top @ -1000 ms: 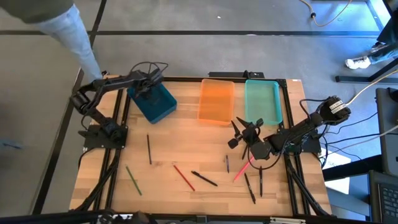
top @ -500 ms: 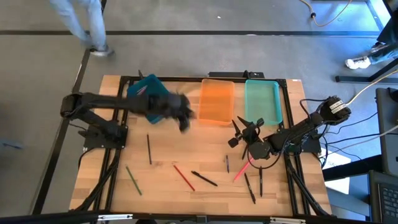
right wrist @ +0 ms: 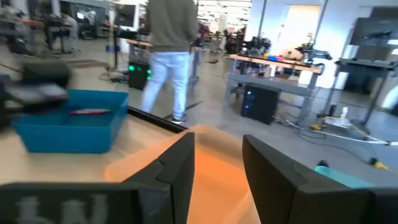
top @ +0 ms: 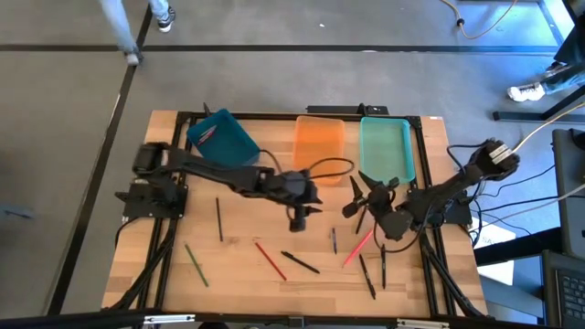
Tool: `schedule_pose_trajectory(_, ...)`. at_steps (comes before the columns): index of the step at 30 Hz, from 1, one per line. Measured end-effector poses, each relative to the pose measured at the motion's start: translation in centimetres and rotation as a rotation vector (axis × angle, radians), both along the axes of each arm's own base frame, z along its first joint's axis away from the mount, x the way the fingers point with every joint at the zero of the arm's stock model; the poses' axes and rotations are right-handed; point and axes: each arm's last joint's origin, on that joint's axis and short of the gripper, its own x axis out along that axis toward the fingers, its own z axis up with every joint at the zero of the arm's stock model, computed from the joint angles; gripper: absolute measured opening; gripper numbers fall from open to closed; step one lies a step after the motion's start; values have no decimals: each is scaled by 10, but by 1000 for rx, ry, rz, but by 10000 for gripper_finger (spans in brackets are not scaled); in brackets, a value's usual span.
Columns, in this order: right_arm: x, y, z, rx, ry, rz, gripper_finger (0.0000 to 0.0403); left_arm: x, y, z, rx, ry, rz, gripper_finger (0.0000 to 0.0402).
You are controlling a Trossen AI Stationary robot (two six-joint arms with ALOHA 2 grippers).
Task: Sort crayons/erasers/pens/pencils in bins
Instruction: Put the blue crayon into the blue bin
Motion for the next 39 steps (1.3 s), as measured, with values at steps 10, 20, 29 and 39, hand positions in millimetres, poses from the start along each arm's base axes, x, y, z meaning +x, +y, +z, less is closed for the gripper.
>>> schedule_pose_trajectory(10,-16,17,19,34,-48,100,139,57,7,-51,294,55,-234,108)
schedule_pose_trajectory(20,-28,16,42,-88,121,132,139,66,-11,-70,571,-32,-707,108)
schedule_pose_trajectory(29,-43,-8,141,-78,28,147,139,68,-5,-67,542,-119,-782,108)
schedule_pose_trajectory(39,-30,1,140,-126,25,235,139,88,-7,-74,489,-84,-763,108)
